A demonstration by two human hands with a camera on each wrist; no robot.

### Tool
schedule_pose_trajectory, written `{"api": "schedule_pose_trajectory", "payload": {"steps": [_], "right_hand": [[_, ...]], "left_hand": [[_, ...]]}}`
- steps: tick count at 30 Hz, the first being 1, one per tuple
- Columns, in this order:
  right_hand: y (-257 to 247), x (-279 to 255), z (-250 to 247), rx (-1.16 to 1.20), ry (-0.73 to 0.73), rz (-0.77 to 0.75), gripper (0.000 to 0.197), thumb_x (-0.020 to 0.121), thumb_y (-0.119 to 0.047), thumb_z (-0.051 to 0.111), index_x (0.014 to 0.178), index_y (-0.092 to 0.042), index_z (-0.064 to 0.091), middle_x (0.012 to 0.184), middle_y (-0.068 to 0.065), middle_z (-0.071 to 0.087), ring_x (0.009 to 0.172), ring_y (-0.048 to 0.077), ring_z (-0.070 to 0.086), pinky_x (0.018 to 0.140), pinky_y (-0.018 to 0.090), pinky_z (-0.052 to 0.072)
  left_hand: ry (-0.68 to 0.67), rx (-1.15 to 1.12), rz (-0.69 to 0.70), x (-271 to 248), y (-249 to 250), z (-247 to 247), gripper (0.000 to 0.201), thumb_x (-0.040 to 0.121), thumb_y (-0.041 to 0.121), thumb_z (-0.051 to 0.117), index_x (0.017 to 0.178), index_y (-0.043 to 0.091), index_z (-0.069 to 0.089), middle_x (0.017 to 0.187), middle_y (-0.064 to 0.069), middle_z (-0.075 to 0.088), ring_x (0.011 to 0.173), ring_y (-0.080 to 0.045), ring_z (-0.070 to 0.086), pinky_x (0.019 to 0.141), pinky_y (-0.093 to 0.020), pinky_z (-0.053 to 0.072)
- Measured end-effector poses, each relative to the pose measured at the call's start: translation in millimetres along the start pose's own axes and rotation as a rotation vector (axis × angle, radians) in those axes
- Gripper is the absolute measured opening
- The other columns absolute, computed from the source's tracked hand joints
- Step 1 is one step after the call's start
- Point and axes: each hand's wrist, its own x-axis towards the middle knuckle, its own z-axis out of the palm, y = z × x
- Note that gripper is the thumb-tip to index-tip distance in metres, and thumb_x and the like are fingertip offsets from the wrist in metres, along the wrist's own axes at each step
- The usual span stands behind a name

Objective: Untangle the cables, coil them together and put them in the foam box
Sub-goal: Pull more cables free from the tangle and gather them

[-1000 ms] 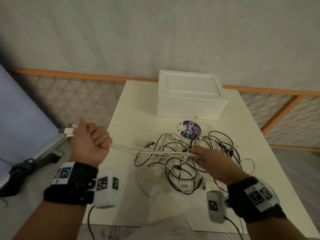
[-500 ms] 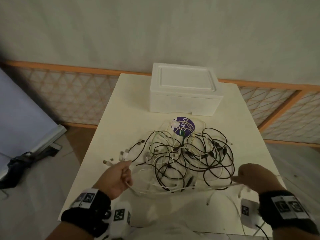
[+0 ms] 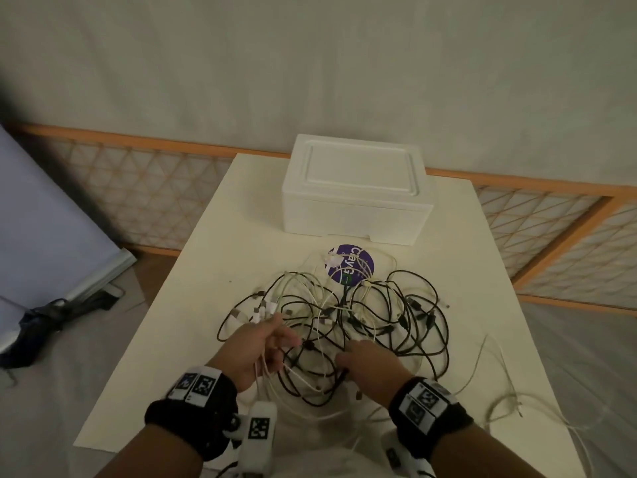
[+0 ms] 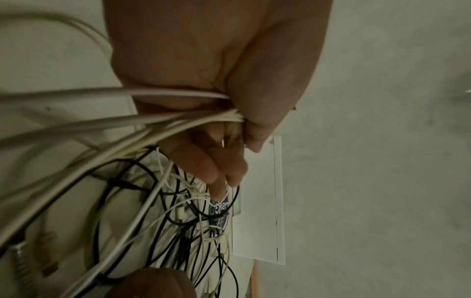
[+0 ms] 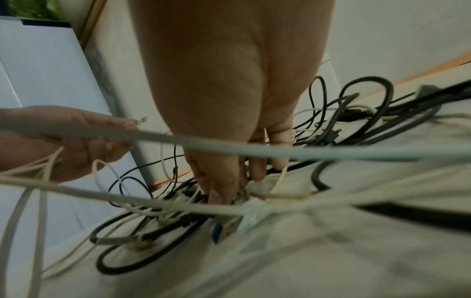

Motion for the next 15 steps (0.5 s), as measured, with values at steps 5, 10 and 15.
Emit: {"api": "schedule_pose_trajectory", "payload": {"steps": [5, 10, 15], "right_hand": [[4.2, -7.0, -27.0, 0.29, 0.064, 0.028, 0.014, 0.091, -0.025, 0.056, 0.104, -0.02, 0.056, 0.105, 0.002, 0.061, 0.095, 0.019, 0.057, 0.082, 0.034, 0.048], [-7.0, -5.9, -81.7, 0.474, 0.304, -0.064, 0.018, 0.086, -0.018, 0.063, 0.103, -0.024, 0.063, 0.1, -0.008, 0.062, 0.086, 0.003, 0.051, 0.076, 0.018, 0.04], [-16.8, -7.7, -114.1, 0.559, 0.483, -0.063, 0.026, 0.083, -0.015, 0.066, 0.107, -0.025, 0.061, 0.093, -0.013, 0.06, 0.077, 0.004, 0.052, 0.07, 0.018, 0.042]], "left_hand": [[0.019, 0.089, 0.134, 6.1, -6.0, 15.9, 0.033, 0.098, 0.029, 0.05, 0.094, 0.003, 0.07, 0.099, -0.011, 0.074, 0.041, -0.008, 0.028, 0.044, -0.023, 0.029], [-0.095, 0.29, 0.226, 6.9, 1.7, 28.3, 0.012, 0.086, 0.013, 0.068, 0.095, 0.011, 0.075, 0.051, 0.002, 0.048, 0.043, -0.009, 0.033, 0.046, -0.024, 0.024], [-0.184, 0.325, 0.339, -0.1, 18.8, 41.4, 0.017, 0.071, 0.021, 0.077, 0.081, 0.008, 0.071, 0.056, -0.006, 0.051, 0.044, -0.011, 0.036, 0.045, -0.023, 0.027]]}}
